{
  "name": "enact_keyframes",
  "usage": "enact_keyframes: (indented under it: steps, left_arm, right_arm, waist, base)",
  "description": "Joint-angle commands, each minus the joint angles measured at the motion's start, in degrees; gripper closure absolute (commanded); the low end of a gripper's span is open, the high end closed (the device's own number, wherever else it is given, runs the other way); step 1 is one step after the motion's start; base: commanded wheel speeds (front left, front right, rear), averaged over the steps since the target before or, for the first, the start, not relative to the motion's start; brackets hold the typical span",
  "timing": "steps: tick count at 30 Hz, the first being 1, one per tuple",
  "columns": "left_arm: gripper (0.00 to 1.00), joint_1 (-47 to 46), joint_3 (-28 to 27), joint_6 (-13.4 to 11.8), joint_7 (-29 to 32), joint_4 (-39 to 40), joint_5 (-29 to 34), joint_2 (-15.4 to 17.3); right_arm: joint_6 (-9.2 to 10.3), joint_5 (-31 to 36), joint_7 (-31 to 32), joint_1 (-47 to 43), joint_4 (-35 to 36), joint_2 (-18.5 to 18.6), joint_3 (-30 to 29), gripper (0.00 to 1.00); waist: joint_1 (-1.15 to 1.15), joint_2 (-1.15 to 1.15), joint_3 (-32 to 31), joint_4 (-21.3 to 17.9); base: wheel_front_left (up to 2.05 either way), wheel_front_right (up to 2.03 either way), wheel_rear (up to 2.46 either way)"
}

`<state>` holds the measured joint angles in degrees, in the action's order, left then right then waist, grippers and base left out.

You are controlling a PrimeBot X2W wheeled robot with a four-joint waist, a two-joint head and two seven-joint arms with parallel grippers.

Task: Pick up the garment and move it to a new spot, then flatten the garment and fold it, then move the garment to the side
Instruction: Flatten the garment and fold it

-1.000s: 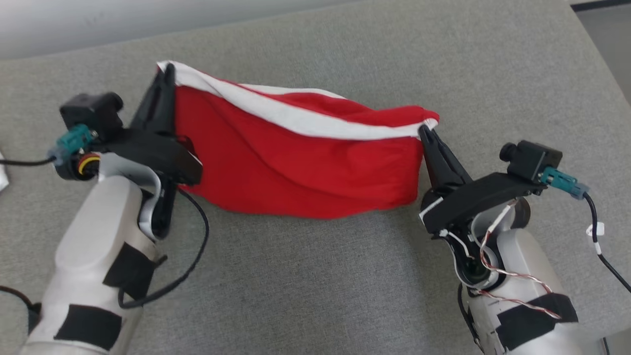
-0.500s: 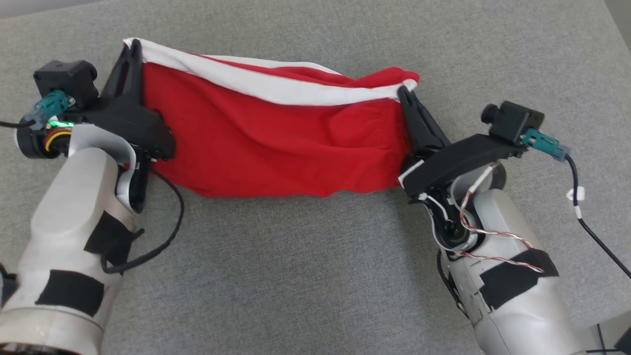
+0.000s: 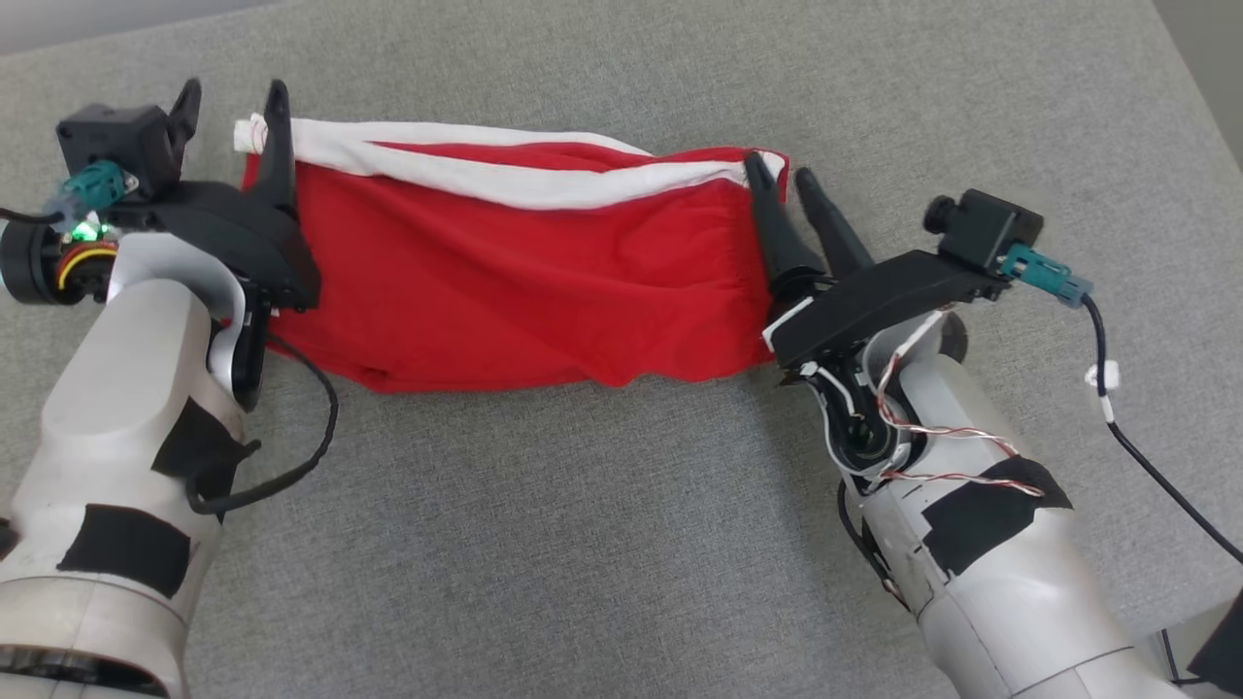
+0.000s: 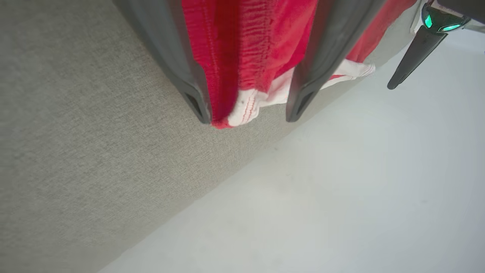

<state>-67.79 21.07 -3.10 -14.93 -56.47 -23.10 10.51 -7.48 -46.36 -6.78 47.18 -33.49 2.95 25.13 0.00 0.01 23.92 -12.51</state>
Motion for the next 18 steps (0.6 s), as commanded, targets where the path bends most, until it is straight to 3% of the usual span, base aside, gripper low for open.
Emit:
enact_keyframes:
  steps: [1, 8, 14, 18]
  left_arm:
    - [0.0, 0.4, 0.3, 0.1, -0.3, -0.9, 0.3, 0.2]
    - [0.0, 5.6, -2.8, -0.6, -0.3, 4.0, -0.5, 0.3]
    - [0.0, 19.4, -5.7, 2.1, -0.3, 21.8, 1.5, -0.9]
    - [0.0, 35.2, -7.2, 4.5, -0.3, 39.3, 3.5, -3.3]
  right_arm:
    - [-0.02, 0.3, -1.1, 0.5, -1.3, -0.1, -0.6, 0.0]
    - [-0.02, 3.5, -0.3, -1.0, -5.5, -0.1, -5.9, 0.0]
    - [-0.02, 12.0, 4.0, -5.6, -5.9, -0.1, -11.4, 0.0]
    - [-0.02, 17.5, 7.5, -10.7, -1.6, -0.1, -17.5, 0.0]
  waist:
    - [0.0, -0.01, -0.5, 0.1]
    - [0.0, -0.01, -3.1, 1.7]
    - [0.0, -0.01, -8.1, 4.4]
    - [0.0, -0.01, -12.2, 6.6]
  base:
    - [0.0, 0.0, 0.0]
    - [0.0, 0.0, 0.0]
    - [0.0, 0.0, 0.0]
    - [0.0, 0.0, 0.0]
